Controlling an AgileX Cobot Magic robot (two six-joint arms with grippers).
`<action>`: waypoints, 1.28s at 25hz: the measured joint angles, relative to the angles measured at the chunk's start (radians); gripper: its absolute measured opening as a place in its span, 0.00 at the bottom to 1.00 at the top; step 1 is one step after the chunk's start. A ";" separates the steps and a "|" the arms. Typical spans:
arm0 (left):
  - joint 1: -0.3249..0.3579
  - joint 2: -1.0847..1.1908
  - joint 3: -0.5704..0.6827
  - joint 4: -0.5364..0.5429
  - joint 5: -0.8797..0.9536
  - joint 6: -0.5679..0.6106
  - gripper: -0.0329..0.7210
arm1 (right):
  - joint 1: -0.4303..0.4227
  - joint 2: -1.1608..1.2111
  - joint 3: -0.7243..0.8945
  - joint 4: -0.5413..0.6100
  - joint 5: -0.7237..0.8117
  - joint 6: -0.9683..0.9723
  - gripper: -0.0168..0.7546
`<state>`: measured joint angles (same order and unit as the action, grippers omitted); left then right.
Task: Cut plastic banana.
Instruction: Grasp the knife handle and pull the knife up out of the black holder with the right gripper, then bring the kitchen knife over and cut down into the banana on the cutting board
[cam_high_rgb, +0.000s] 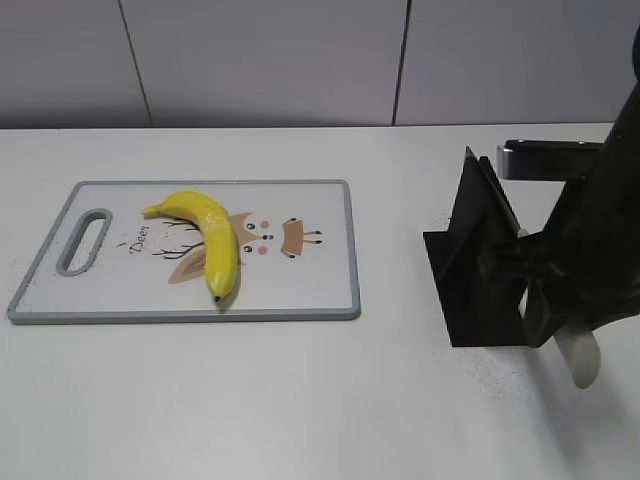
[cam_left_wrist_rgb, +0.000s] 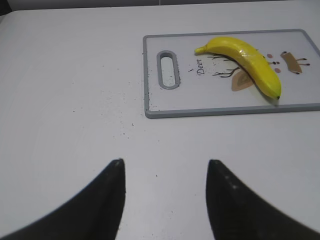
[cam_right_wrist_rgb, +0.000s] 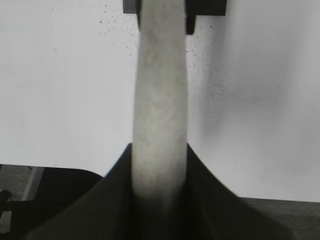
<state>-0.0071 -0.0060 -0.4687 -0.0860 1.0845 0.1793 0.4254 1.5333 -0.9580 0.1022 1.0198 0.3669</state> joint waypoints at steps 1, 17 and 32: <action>0.000 0.000 0.000 0.000 0.000 0.000 0.72 | 0.000 -0.012 0.000 0.007 0.002 0.001 0.23; 0.000 0.000 0.000 0.001 -0.001 0.000 0.72 | 0.000 -0.236 -0.055 0.011 0.054 0.046 0.23; 0.000 0.395 -0.166 -0.029 -0.207 0.159 0.72 | 0.000 -0.027 -0.501 -0.120 0.205 -0.511 0.23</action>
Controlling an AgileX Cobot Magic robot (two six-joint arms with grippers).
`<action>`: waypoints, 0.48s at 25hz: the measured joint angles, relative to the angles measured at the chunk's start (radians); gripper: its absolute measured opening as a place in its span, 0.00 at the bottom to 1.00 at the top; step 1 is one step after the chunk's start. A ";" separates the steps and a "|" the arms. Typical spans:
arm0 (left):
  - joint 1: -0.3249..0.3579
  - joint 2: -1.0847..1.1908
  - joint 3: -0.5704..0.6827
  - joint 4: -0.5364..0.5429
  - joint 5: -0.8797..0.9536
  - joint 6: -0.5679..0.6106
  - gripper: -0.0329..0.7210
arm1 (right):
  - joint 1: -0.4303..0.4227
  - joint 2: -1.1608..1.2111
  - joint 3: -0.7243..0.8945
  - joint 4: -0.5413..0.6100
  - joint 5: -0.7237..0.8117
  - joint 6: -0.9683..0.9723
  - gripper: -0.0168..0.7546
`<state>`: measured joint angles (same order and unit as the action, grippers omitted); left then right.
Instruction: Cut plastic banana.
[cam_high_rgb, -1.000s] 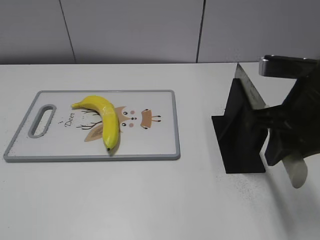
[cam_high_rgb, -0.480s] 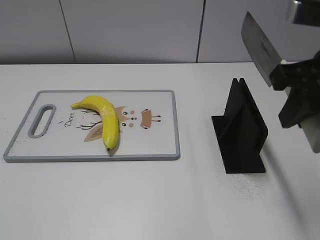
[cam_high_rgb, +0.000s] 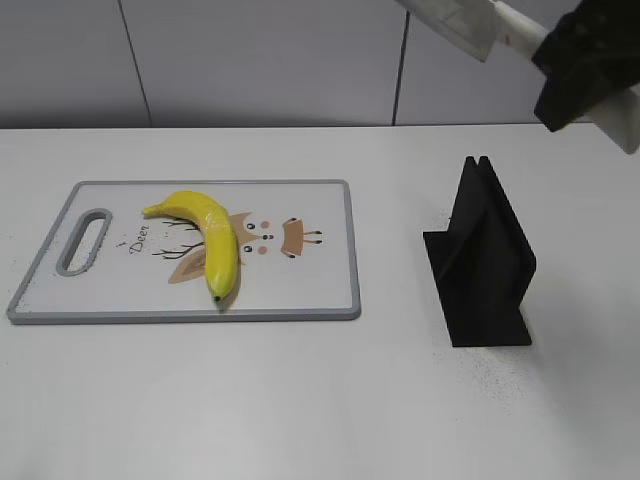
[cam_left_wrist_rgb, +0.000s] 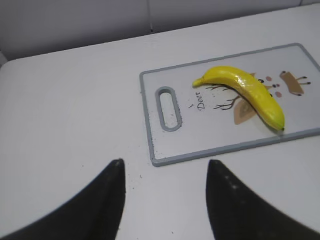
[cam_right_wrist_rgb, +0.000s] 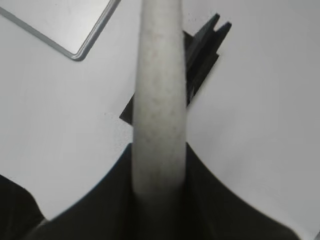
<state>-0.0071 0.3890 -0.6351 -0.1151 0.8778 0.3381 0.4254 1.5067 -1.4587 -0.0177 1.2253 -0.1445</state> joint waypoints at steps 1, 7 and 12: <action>0.000 0.055 -0.022 -0.018 -0.007 0.037 0.72 | 0.000 0.027 -0.034 0.000 0.000 -0.037 0.23; -0.001 0.391 -0.227 -0.169 -0.014 0.290 0.72 | 0.000 0.203 -0.223 0.007 0.001 -0.292 0.23; -0.003 0.649 -0.442 -0.278 0.040 0.501 0.72 | 0.000 0.316 -0.334 0.058 0.001 -0.568 0.23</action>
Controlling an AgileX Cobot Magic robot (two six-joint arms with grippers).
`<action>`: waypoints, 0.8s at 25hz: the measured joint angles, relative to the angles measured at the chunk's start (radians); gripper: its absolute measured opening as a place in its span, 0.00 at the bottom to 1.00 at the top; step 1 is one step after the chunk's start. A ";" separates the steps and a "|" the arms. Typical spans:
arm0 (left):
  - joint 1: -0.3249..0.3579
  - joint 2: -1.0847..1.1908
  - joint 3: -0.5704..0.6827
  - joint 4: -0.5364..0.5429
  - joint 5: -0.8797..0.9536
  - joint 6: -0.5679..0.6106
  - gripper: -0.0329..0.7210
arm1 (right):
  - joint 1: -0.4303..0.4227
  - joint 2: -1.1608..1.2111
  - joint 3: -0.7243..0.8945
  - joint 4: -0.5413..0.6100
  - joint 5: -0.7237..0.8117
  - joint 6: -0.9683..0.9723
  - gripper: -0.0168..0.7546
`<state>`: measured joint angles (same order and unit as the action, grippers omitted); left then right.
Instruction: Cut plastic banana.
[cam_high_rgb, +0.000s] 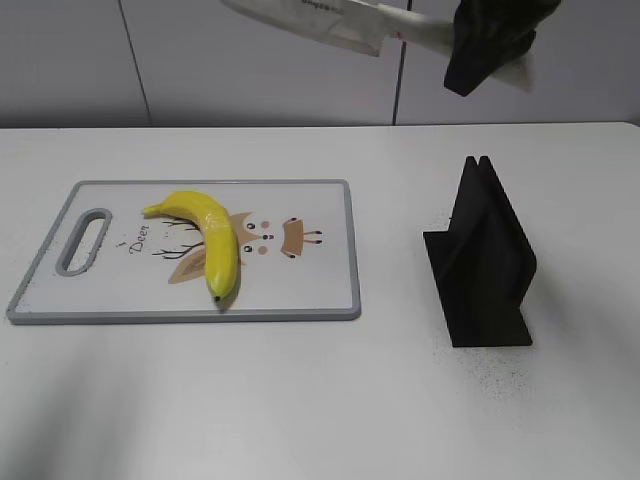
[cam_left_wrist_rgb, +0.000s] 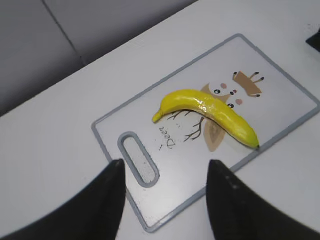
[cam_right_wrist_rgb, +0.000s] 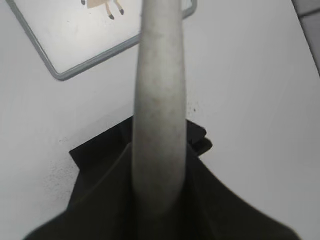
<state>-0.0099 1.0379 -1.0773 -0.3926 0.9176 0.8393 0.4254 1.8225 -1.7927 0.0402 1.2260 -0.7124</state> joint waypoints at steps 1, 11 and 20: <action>0.000 0.052 -0.045 -0.012 0.018 0.052 0.72 | 0.000 0.022 -0.020 0.003 0.000 -0.031 0.23; 0.000 0.416 -0.306 -0.114 0.094 0.565 0.72 | 0.000 0.240 -0.224 0.007 0.000 -0.403 0.23; -0.047 0.548 -0.316 -0.247 0.070 0.787 0.72 | 0.019 0.368 -0.319 0.123 -0.002 -0.587 0.23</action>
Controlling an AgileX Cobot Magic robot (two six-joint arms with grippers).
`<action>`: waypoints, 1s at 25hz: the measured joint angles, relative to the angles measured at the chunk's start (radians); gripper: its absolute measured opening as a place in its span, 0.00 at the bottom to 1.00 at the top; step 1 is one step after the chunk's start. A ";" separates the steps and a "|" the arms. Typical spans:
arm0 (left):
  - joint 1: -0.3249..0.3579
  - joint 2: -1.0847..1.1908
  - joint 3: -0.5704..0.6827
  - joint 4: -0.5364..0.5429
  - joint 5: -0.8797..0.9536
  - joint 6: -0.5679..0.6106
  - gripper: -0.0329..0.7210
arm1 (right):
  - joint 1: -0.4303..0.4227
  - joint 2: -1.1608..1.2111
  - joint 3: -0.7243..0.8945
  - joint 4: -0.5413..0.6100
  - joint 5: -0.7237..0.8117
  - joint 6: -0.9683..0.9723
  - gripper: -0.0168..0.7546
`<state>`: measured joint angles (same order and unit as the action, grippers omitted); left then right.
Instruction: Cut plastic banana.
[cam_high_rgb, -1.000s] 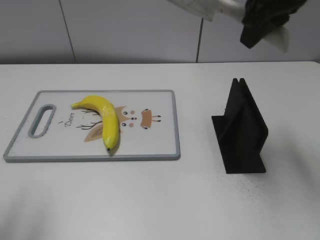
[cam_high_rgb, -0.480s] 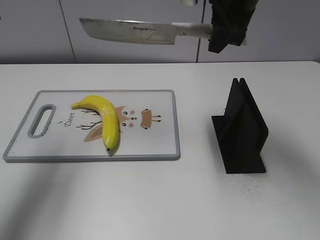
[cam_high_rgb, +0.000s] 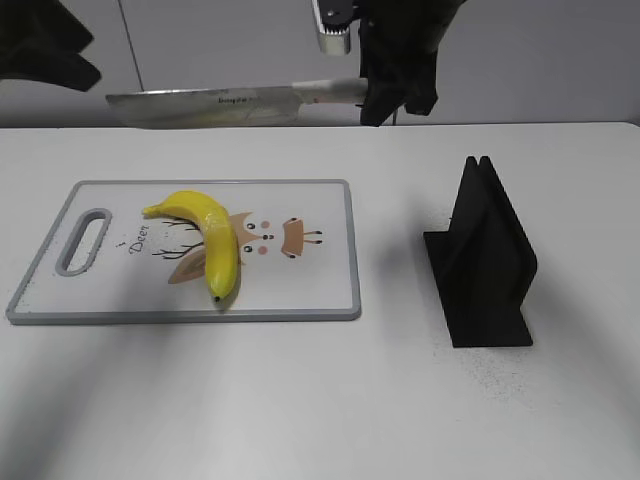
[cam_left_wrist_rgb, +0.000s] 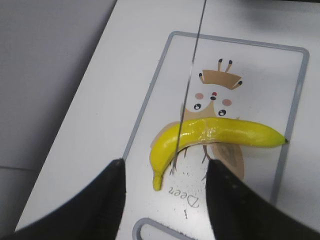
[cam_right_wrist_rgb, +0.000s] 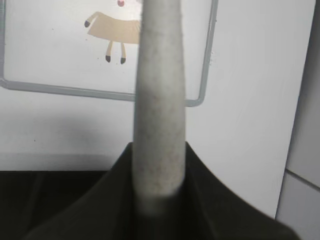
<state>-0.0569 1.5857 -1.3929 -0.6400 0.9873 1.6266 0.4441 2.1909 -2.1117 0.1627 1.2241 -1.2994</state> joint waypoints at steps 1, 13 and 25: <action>-0.023 0.016 0.000 0.008 -0.018 0.001 0.72 | 0.007 0.008 -0.001 0.004 0.000 -0.005 0.23; -0.122 0.168 0.000 0.191 -0.140 -0.093 0.63 | 0.026 0.045 -0.006 0.101 -0.023 -0.009 0.23; -0.122 0.168 0.000 0.166 -0.126 -0.094 0.39 | 0.026 0.045 -0.006 0.048 -0.032 0.006 0.23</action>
<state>-0.1792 1.7541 -1.3929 -0.4742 0.8612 1.5328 0.4700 2.2359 -2.1175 0.2107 1.1921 -1.2937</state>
